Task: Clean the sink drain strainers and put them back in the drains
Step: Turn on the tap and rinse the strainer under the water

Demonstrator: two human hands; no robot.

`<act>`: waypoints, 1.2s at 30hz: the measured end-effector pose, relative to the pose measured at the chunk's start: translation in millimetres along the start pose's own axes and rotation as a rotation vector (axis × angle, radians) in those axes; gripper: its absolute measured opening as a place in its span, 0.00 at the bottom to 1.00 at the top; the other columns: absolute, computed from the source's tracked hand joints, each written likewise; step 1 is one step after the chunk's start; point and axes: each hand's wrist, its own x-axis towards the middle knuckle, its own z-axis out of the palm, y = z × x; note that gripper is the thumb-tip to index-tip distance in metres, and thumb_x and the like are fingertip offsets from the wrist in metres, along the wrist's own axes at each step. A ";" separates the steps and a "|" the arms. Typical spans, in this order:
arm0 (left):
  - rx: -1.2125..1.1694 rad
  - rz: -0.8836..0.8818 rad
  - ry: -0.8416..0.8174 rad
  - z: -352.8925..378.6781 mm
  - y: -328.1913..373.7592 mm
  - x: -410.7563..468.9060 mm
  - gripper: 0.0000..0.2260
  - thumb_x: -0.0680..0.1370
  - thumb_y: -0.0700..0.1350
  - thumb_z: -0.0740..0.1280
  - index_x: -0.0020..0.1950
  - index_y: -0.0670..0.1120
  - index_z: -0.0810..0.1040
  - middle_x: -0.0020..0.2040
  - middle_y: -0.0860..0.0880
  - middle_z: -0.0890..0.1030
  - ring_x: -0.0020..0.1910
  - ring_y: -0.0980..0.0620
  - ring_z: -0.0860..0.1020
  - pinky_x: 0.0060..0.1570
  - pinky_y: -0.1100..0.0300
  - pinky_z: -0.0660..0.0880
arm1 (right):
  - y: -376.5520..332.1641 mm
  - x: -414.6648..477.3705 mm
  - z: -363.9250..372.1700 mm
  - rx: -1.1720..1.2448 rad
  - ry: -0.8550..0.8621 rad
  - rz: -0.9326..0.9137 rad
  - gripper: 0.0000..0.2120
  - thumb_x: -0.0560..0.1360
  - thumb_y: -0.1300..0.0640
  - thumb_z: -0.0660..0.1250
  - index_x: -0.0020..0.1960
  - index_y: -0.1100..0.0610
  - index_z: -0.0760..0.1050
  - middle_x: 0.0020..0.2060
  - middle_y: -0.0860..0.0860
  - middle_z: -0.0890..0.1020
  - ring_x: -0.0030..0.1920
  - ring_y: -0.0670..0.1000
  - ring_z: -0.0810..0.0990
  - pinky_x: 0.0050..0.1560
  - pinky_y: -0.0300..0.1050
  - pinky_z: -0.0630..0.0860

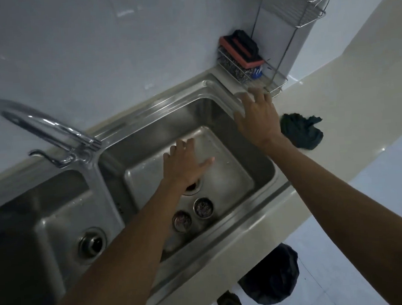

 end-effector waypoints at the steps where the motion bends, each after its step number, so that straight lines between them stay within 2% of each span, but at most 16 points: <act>1: 0.014 -0.023 -0.008 1.1 -14.4 -12.9 0.40 0.75 0.72 0.60 0.79 0.49 0.60 0.76 0.43 0.66 0.74 0.40 0.65 0.70 0.42 0.63 | -13.7 -10.9 5.0 0.020 -0.024 -0.033 0.23 0.80 0.50 0.64 0.73 0.55 0.70 0.71 0.59 0.70 0.68 0.64 0.69 0.68 0.58 0.71; 4: -0.009 -0.107 0.004 4.2 -57.5 -58.7 0.39 0.75 0.72 0.61 0.78 0.50 0.61 0.75 0.44 0.66 0.73 0.41 0.66 0.69 0.42 0.64 | -57.4 -46.7 27.5 0.068 -0.144 -0.152 0.23 0.80 0.48 0.64 0.73 0.54 0.68 0.70 0.58 0.71 0.67 0.63 0.70 0.65 0.59 0.73; 7: -0.045 -0.195 0.026 6.2 -98.9 -104.8 0.38 0.75 0.71 0.63 0.78 0.51 0.62 0.75 0.44 0.66 0.72 0.40 0.66 0.69 0.43 0.65 | -94.8 -81.3 60.4 0.067 -0.360 -0.255 0.28 0.78 0.48 0.67 0.75 0.50 0.65 0.72 0.56 0.70 0.70 0.61 0.68 0.67 0.58 0.73; 9: -0.040 -0.226 0.049 5.9 -122.3 -128.5 0.37 0.75 0.70 0.64 0.78 0.51 0.62 0.74 0.44 0.67 0.72 0.41 0.67 0.69 0.43 0.65 | -114.6 -104.0 85.4 0.020 -0.518 -0.303 0.32 0.76 0.47 0.69 0.77 0.47 0.62 0.71 0.55 0.70 0.68 0.60 0.70 0.65 0.56 0.73; 12: -0.020 -0.199 0.061 9.0 -142.3 -151.0 0.36 0.75 0.68 0.65 0.77 0.50 0.64 0.73 0.44 0.68 0.71 0.42 0.67 0.68 0.45 0.65 | -133.9 -136.0 124.8 -0.111 -0.742 -0.433 0.39 0.73 0.43 0.71 0.78 0.47 0.57 0.72 0.57 0.69 0.70 0.64 0.68 0.66 0.58 0.70; 14: -0.042 -0.194 0.057 16.2 -144.9 -158.5 0.36 0.76 0.67 0.66 0.77 0.50 0.63 0.74 0.44 0.67 0.72 0.42 0.66 0.69 0.46 0.63 | -138.3 -151.8 148.8 -0.206 -0.809 -0.501 0.38 0.74 0.43 0.68 0.79 0.47 0.55 0.71 0.57 0.69 0.70 0.66 0.67 0.66 0.61 0.70; 17: 0.017 -0.169 0.089 28.3 -141.4 -157.9 0.35 0.76 0.68 0.64 0.77 0.50 0.64 0.73 0.45 0.67 0.72 0.44 0.65 0.72 0.47 0.60 | -139.2 -166.8 178.7 -0.306 -0.819 -0.531 0.32 0.78 0.44 0.61 0.78 0.48 0.56 0.69 0.58 0.70 0.69 0.65 0.68 0.66 0.62 0.68; 20: 0.084 -0.141 0.127 36.8 -138.2 -151.0 0.35 0.77 0.69 0.62 0.77 0.50 0.65 0.72 0.46 0.68 0.72 0.45 0.66 0.73 0.46 0.57 | -137.7 -170.4 200.1 -0.399 -0.841 -0.549 0.28 0.80 0.44 0.58 0.77 0.50 0.59 0.69 0.59 0.71 0.70 0.65 0.67 0.69 0.65 0.62; 24: 0.084 -0.172 0.124 42.0 -135.9 -145.6 0.34 0.77 0.69 0.60 0.77 0.51 0.64 0.73 0.46 0.67 0.73 0.45 0.64 0.75 0.45 0.55 | -136.9 -162.8 211.7 -0.443 -0.874 -0.616 0.28 0.81 0.45 0.58 0.77 0.52 0.58 0.68 0.58 0.74 0.69 0.63 0.70 0.73 0.71 0.54; 26: 0.063 -0.192 0.128 38.7 -137.3 -142.9 0.34 0.77 0.69 0.61 0.77 0.52 0.64 0.74 0.47 0.67 0.74 0.46 0.63 0.75 0.44 0.54 | -137.3 -159.6 212.6 -0.446 -0.881 -0.651 0.28 0.80 0.46 0.60 0.77 0.53 0.59 0.66 0.57 0.75 0.68 0.62 0.72 0.73 0.71 0.53; 28: 0.053 -0.205 0.145 28.3 -142.2 -140.3 0.33 0.77 0.69 0.62 0.76 0.52 0.65 0.74 0.47 0.67 0.74 0.46 0.64 0.75 0.44 0.54 | -137.9 -156.8 209.6 -0.424 -0.859 -0.660 0.29 0.79 0.46 0.61 0.77 0.53 0.59 0.66 0.57 0.76 0.67 0.62 0.73 0.73 0.70 0.55; 30: 0.064 -0.215 0.176 10.9 -151.9 -136.4 0.34 0.76 0.70 0.62 0.76 0.52 0.66 0.74 0.47 0.67 0.73 0.45 0.65 0.74 0.43 0.54 | -140.4 -151.8 201.2 -0.345 -0.827 -0.614 0.31 0.76 0.45 0.64 0.74 0.55 0.60 0.64 0.57 0.76 0.65 0.62 0.75 0.70 0.66 0.61; 33: 0.078 -0.282 0.262 -28.5 -174.0 -126.6 0.34 0.76 0.68 0.64 0.75 0.50 0.67 0.74 0.45 0.68 0.73 0.45 0.66 0.74 0.42 0.57 | -149.7 -137.1 179.2 -0.147 -0.762 -0.476 0.29 0.71 0.49 0.68 0.67 0.57 0.63 0.61 0.55 0.76 0.60 0.61 0.78 0.57 0.58 0.75; 36: 0.153 -0.336 0.392 -74.4 -196.0 -110.3 0.31 0.77 0.62 0.68 0.72 0.45 0.69 0.70 0.42 0.71 0.69 0.40 0.71 0.69 0.43 0.63 | -164.3 -115.2 151.7 0.011 -0.724 -0.382 0.35 0.67 0.49 0.74 0.67 0.57 0.61 0.60 0.55 0.73 0.59 0.61 0.76 0.50 0.54 0.78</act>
